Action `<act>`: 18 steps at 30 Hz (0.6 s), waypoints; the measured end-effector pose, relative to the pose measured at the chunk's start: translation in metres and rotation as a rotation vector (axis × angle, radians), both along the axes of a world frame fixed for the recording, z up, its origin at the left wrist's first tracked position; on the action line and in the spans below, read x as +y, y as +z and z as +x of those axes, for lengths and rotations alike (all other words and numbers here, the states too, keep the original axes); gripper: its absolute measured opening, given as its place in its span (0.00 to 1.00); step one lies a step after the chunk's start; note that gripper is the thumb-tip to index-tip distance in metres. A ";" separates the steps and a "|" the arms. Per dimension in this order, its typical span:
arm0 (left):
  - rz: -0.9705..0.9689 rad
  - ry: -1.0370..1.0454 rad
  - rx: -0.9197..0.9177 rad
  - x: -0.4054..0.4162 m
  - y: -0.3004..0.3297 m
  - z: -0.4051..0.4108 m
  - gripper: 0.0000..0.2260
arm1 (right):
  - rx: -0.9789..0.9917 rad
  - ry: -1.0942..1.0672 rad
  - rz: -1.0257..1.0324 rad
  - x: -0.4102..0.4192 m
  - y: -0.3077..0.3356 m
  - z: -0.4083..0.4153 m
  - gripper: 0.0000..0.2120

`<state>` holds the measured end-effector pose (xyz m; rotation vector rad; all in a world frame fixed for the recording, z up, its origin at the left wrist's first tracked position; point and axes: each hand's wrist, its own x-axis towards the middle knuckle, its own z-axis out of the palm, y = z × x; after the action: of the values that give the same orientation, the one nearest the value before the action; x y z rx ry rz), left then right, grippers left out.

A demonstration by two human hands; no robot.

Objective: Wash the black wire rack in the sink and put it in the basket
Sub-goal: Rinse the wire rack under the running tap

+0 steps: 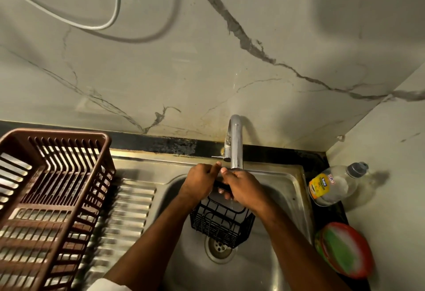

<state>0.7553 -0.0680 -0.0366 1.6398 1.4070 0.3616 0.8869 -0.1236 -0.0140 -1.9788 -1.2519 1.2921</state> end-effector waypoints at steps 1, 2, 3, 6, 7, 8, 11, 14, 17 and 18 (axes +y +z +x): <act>0.007 -0.006 0.014 0.000 0.001 0.001 0.24 | -0.019 0.012 0.012 -0.001 0.000 0.000 0.16; 0.011 -0.012 0.023 0.000 0.002 0.003 0.23 | -0.074 0.036 0.032 -0.002 -0.001 0.001 0.17; 0.011 -0.014 0.013 0.000 0.003 0.005 0.23 | -0.152 0.062 0.054 -0.003 -0.003 0.000 0.17; -0.042 0.005 -0.077 -0.001 0.007 0.012 0.22 | -0.382 0.083 0.101 -0.006 -0.007 0.002 0.16; -0.079 0.002 -0.129 -0.001 0.008 0.013 0.22 | -0.434 0.076 0.110 -0.008 -0.007 0.004 0.16; -0.119 -0.002 -0.190 -0.001 0.010 0.014 0.21 | -0.461 0.062 0.121 -0.010 -0.007 0.005 0.17; -0.205 0.001 -0.331 -0.001 0.012 0.014 0.20 | -0.445 0.013 0.170 -0.018 -0.005 0.013 0.19; -0.238 0.032 -0.453 -0.003 0.016 0.015 0.20 | -0.358 -0.058 0.228 -0.024 0.002 0.019 0.19; -0.250 0.028 -0.489 -0.002 0.017 0.013 0.21 | -0.235 -0.131 0.266 -0.031 0.009 0.022 0.17; -0.247 0.028 -0.480 -0.002 0.016 0.012 0.21 | -0.220 -0.140 0.277 -0.033 0.010 0.022 0.17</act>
<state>0.7669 -0.0703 -0.0209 1.2301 1.0631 0.5345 0.9091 -0.1564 -0.0036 -2.0029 -1.2875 0.8035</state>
